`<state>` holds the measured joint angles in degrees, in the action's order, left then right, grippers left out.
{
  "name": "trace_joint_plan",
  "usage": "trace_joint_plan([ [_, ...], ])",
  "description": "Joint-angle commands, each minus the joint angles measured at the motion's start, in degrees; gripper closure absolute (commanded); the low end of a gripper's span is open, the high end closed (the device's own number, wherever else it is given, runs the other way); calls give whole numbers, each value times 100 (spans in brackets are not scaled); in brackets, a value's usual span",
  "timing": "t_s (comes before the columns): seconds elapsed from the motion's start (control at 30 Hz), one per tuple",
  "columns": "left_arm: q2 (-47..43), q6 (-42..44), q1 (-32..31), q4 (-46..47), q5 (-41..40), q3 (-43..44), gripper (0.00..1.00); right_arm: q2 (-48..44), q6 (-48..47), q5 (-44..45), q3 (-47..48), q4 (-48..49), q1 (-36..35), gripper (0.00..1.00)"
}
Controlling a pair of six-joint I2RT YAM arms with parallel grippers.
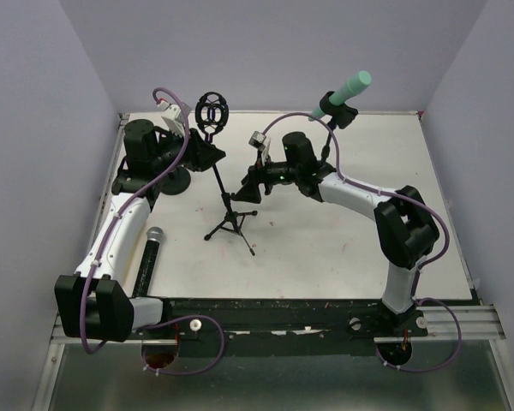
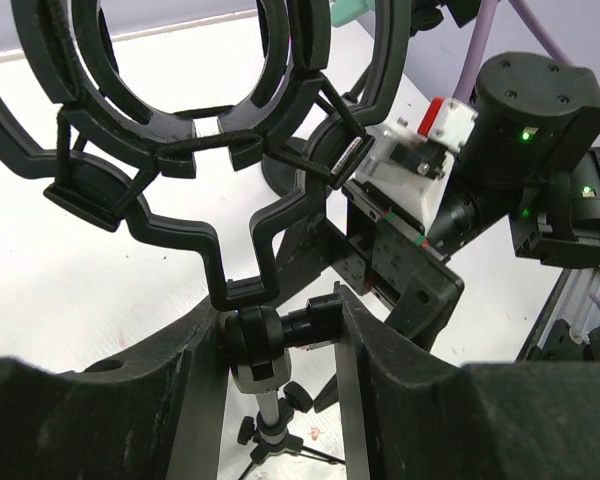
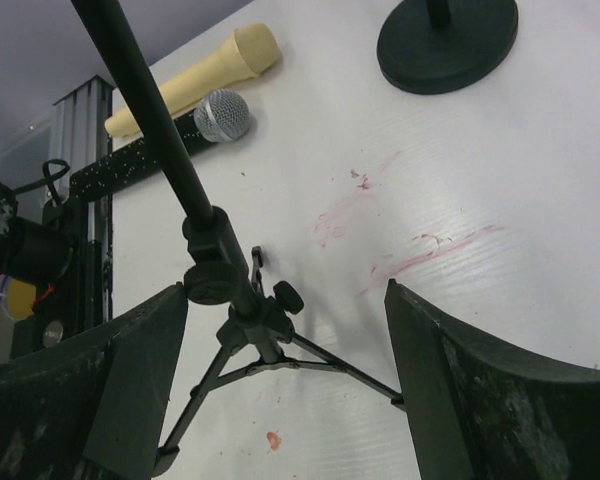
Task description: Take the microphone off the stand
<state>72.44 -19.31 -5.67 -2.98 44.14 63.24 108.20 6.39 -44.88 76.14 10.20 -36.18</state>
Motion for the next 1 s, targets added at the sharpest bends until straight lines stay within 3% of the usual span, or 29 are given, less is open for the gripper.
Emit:
trace_joint_plan([
  [0.0, -187, -82, 31, 122, 69, -5, 100, 43, -445, 743, -301, -334, -47, 14],
  [0.2, -161, -99, 31, 140, 77, 21, 100, -80, -578, 938, -504, -378, -47, 14],
  [0.37, -160, -108, 31, 131, 86, 30, 100, -326, -929, -351, -232, -439, -47, 13],
  [0.53, -187, -117, 31, 140, 86, -5, 100, -300, -377, -416, 129, -106, -47, 10],
  [0.7, -196, -117, 31, 149, 104, -23, 100, -63, 196, 22, 217, 193, -47, 11],
  [0.97, -196, -117, 31, 123, 95, -14, 100, 17, -1087, 1191, -186, -501, -82, 14],
])
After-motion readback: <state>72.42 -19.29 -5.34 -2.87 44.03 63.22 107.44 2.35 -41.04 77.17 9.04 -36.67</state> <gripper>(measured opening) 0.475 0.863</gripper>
